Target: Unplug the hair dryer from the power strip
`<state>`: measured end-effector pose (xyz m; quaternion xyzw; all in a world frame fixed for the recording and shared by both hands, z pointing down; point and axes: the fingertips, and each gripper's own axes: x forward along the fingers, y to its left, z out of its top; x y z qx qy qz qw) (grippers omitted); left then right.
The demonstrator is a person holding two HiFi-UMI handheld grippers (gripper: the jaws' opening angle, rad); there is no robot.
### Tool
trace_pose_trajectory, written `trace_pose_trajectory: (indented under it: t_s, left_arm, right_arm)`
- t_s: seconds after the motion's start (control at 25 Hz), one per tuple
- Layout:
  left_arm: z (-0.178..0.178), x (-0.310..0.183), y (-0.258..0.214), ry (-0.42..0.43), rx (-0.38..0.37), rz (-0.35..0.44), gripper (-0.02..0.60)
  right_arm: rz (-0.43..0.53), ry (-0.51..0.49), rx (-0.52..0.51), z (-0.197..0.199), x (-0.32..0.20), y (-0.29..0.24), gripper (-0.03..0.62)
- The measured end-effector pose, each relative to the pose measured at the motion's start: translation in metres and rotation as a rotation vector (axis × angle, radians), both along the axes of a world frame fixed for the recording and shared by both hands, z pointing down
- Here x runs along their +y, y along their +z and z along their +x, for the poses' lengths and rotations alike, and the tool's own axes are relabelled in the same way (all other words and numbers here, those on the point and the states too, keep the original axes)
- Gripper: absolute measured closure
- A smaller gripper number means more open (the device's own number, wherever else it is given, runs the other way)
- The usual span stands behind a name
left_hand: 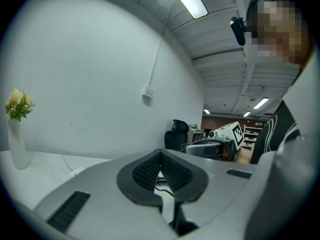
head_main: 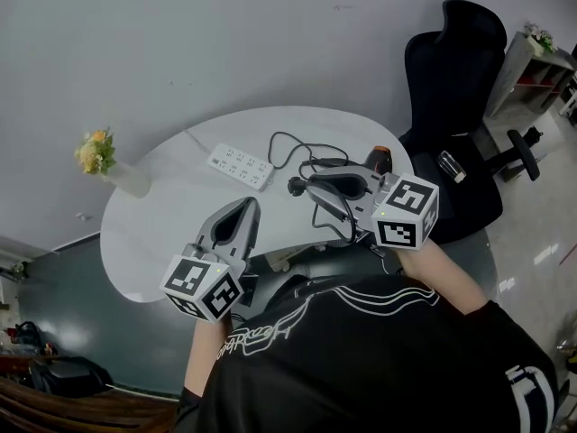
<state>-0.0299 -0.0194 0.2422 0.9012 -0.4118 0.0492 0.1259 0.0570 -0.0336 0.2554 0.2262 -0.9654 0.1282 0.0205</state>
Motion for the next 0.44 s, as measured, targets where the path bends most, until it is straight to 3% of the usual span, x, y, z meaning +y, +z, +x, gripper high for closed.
trace_pose_trajectory:
  t_s: [0.44]
  left_arm:
    - [-0.0054,-0.0066,0.0071,0.015,0.008,-0.001,0.578]
  right_arm:
    - [-0.003,0.009,0.022,-0.0055,-0.0038,0.0052,0.566]
